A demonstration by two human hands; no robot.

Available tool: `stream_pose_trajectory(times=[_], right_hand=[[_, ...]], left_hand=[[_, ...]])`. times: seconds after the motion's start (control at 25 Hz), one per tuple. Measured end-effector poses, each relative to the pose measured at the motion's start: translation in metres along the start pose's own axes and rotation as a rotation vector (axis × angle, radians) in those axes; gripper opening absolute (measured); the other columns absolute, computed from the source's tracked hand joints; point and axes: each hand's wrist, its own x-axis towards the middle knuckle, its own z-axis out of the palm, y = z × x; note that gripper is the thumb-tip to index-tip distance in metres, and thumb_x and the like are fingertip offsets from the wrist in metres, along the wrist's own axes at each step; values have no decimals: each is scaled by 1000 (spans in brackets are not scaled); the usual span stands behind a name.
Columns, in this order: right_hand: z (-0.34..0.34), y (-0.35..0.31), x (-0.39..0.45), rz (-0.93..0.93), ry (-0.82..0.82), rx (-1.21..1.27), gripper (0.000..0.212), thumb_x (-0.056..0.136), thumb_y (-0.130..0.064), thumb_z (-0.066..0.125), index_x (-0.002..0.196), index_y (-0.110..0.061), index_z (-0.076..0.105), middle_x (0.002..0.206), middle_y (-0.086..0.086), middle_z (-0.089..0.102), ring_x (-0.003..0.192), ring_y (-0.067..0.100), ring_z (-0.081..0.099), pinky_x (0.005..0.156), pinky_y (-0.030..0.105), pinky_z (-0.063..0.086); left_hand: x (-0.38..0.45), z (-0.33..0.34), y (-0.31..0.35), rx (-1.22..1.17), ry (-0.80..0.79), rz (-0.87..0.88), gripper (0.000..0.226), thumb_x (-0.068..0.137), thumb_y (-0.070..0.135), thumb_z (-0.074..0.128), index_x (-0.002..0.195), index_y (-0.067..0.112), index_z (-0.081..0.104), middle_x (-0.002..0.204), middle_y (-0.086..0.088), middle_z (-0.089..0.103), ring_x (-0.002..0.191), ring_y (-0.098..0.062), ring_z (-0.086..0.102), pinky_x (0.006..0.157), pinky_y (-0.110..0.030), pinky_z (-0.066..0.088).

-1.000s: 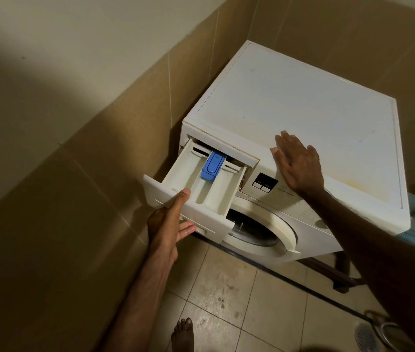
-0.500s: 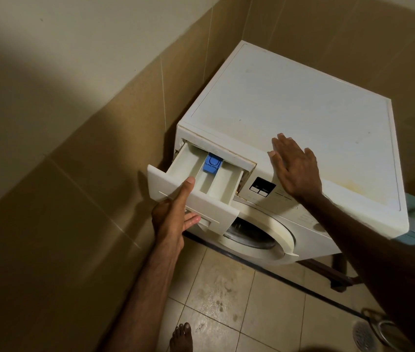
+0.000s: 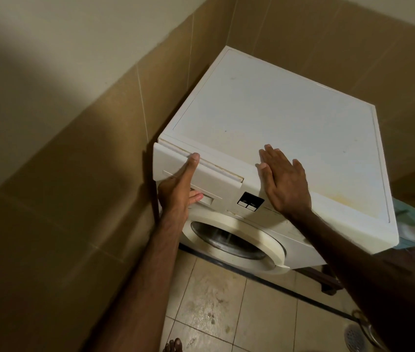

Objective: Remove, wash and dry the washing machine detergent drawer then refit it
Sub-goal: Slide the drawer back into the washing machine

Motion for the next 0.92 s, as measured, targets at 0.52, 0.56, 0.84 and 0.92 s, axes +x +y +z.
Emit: stream_pose_trajectory(times=[0.52,0.56,0.84,0.92], right_hand=[[0,1,1,-11,-5,-73,55,112,-47,24,158,-23,42,168,-3,34,156,18,28,124,55,25],[0,1,1,-11,-6,-75,55,112,-47,24,158,-23,42,168,-3,33,156,18,28,124,55,25],[1,2,2,-12,-17,-99,53,113,-45,27,159,-22,41,168,-3,33,156,18,28,124,55,25],[2,3,1,-10,-21,-105,53,113,-45,27,159,-23,40,169,-3,32,157,18,27,125,54,24]], left_hand=[[17,-8,-27,-477,-188,-284,86,90,73,51,150,12,41,144,-16,53,130,-37,54,111,-57,43],[16,-9,-30,-514,-204,-274,77,93,65,55,148,12,46,143,-15,55,129,-36,56,111,-55,43],[18,4,-29,-403,-269,-177,42,94,19,68,135,14,59,135,-16,66,128,-33,60,101,-45,53],[21,2,-32,-377,-279,-169,41,97,19,66,136,13,57,135,-17,65,128,-33,61,105,-48,51]])
